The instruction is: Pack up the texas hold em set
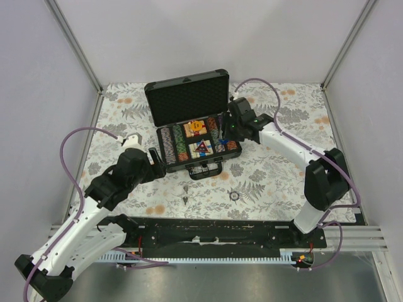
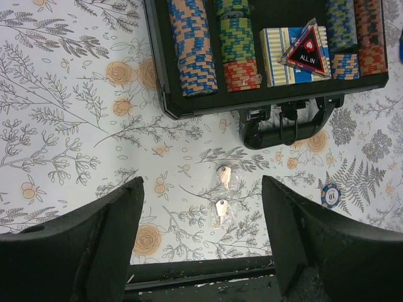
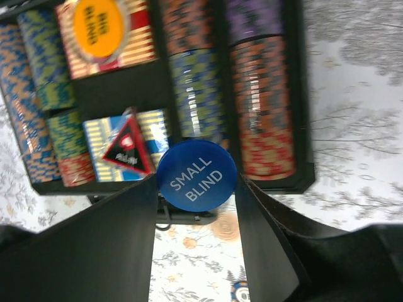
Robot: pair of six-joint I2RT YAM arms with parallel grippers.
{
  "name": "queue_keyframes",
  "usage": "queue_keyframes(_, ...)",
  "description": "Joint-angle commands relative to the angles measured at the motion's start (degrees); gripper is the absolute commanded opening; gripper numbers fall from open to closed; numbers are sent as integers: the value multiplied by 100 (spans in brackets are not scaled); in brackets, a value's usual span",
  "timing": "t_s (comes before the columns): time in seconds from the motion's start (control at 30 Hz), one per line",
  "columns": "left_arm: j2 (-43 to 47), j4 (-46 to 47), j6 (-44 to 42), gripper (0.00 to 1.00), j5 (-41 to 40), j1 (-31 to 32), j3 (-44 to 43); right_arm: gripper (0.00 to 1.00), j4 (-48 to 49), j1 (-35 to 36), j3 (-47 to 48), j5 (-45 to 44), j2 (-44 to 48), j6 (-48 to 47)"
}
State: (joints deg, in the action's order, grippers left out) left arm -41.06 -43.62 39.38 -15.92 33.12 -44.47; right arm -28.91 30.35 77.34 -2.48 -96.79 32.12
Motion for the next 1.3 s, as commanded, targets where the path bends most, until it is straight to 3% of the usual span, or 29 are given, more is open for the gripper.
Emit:
queue_keyframes(0.0,150,90,53,81,28,-25,-80,56,201,515,457,-323,-286,84)
queue_keyframes(0.47,230,-6,53,81,-25,-25,-71,57,-405,1754,1634,-1667,-1500,-399)
queue_keyframes(0.83,247,-7,44,81,-51,-25,-27,60,-695,1948,1942,-2019,-1887,-575)
queue_keyframes(1.27,309,-77,79,81,-34,-25,-62,70,-924,1949,2268,-2099,-1721,-786)
